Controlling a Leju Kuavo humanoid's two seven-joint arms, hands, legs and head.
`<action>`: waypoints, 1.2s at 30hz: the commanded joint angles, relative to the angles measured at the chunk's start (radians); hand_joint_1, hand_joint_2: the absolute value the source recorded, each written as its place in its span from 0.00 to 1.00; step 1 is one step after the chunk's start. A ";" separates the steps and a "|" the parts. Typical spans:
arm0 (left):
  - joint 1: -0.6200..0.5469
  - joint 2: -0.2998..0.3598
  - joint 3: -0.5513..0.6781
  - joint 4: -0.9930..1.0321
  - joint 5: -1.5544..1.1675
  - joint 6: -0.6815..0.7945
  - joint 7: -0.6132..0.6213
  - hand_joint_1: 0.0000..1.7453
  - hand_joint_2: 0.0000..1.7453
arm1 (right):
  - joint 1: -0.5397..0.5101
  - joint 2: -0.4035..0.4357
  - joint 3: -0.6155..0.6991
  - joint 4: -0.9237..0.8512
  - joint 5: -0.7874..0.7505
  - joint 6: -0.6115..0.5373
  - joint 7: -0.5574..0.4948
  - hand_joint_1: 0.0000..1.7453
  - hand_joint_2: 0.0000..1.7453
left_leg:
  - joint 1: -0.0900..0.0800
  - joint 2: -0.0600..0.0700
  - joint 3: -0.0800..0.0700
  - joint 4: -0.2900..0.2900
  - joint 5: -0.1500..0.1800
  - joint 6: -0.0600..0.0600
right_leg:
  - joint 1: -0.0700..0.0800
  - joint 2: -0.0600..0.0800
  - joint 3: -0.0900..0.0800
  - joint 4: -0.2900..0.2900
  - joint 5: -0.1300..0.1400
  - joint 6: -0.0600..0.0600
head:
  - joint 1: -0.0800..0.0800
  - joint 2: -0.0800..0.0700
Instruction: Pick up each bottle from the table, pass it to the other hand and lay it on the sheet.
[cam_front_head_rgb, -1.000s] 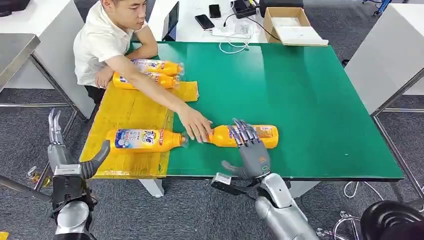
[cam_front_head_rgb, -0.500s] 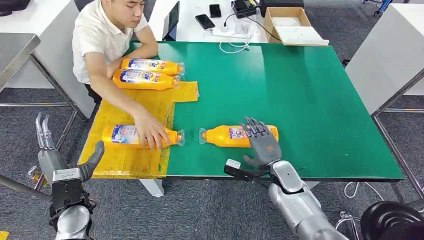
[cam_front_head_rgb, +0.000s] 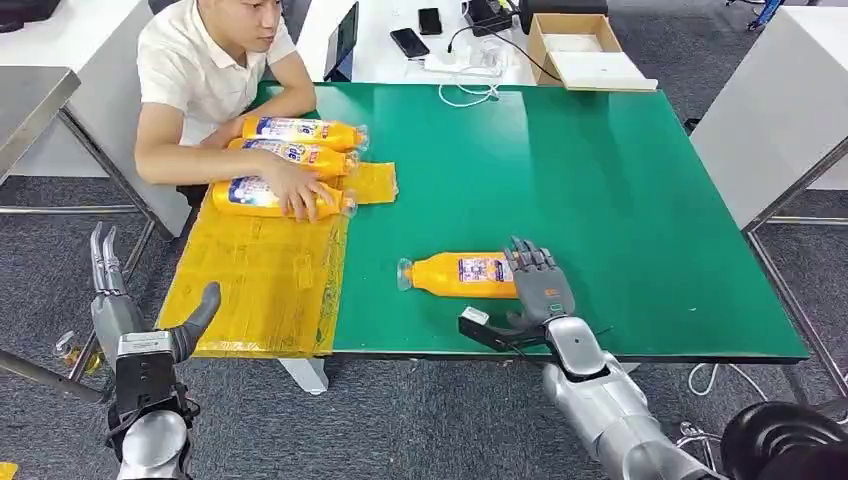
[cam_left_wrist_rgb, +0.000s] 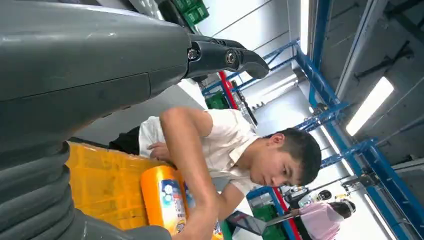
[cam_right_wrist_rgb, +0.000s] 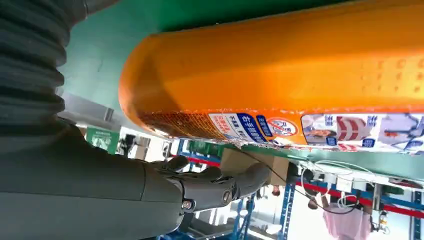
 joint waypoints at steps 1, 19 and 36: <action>0.000 0.010 -0.016 0.008 -0.015 -0.010 0.013 0.00 1.00 | -0.054 -0.007 0.034 0.063 0.050 -0.043 0.039 0.00 1.00 | 0.000 0.001 0.001 0.000 0.000 -0.001 | 0.000 0.000 0.001 0.000 0.000 -0.001 | 0.000 0.000; -0.077 0.023 -0.074 0.115 0.034 -0.062 0.031 0.00 1.00 | -0.096 0.075 -0.081 0.261 -0.071 0.078 -0.046 0.00 1.00 | 0.000 0.001 0.003 -0.001 0.000 -0.001 | 0.000 -0.001 0.002 -0.001 0.000 -0.002 | 0.000 0.000; -0.136 0.026 -0.097 0.175 0.064 -0.115 0.055 0.00 1.00 | -0.197 0.022 -0.024 0.312 0.065 0.171 0.111 0.00 1.00 | 0.000 0.000 0.006 -0.001 0.002 -0.001 | 0.000 -0.003 0.004 0.000 0.002 -0.005 | 0.000 0.000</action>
